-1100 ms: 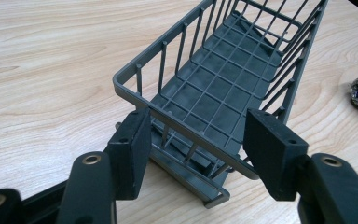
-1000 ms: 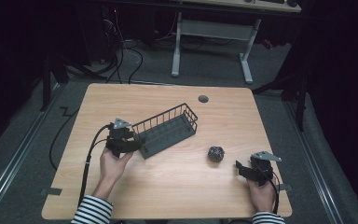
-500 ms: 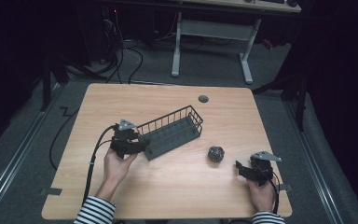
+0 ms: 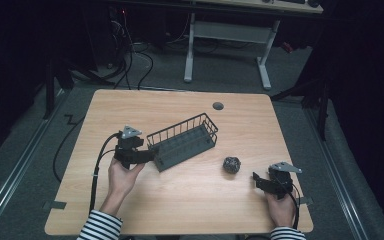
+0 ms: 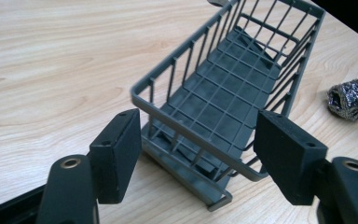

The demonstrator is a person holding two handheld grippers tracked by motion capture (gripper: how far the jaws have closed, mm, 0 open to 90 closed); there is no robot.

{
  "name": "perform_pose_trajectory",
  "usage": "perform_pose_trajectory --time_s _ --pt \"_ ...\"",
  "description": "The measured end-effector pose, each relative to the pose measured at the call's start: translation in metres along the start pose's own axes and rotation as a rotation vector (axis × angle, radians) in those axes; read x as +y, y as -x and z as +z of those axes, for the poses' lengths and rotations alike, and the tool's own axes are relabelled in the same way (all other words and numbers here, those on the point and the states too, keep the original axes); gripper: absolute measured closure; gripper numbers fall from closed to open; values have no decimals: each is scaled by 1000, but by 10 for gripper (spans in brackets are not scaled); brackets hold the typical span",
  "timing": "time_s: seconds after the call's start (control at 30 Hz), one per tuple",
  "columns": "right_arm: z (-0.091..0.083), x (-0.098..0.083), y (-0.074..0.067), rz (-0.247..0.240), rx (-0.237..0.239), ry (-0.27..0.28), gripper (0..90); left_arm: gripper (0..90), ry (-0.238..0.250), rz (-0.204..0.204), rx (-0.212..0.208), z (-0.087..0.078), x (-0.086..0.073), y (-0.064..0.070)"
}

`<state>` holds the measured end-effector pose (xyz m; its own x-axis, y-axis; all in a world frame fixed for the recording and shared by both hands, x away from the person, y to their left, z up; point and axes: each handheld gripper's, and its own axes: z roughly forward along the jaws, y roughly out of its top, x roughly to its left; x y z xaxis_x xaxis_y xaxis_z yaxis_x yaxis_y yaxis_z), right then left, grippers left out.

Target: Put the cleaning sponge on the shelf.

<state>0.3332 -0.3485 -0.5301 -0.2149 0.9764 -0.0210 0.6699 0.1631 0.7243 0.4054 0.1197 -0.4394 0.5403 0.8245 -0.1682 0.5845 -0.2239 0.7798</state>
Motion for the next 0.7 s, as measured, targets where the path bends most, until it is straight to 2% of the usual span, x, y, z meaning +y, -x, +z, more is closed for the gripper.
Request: perform_pose_trajectory --time_s 0.17,0.23,0.6,0.7 --pt "0 0 0 0 0 0 320 322 23 -3 4 -11 0 -6" --pt "0 0 0 3 0 0 320 322 35 4 22 -18 0 -10" --pt "0 0 0 3 0 0 320 327 62 6 55 -41 -8 -25" --pt "0 0 0 3 0 0 320 329 72 -10 62 -46 -13 -30"
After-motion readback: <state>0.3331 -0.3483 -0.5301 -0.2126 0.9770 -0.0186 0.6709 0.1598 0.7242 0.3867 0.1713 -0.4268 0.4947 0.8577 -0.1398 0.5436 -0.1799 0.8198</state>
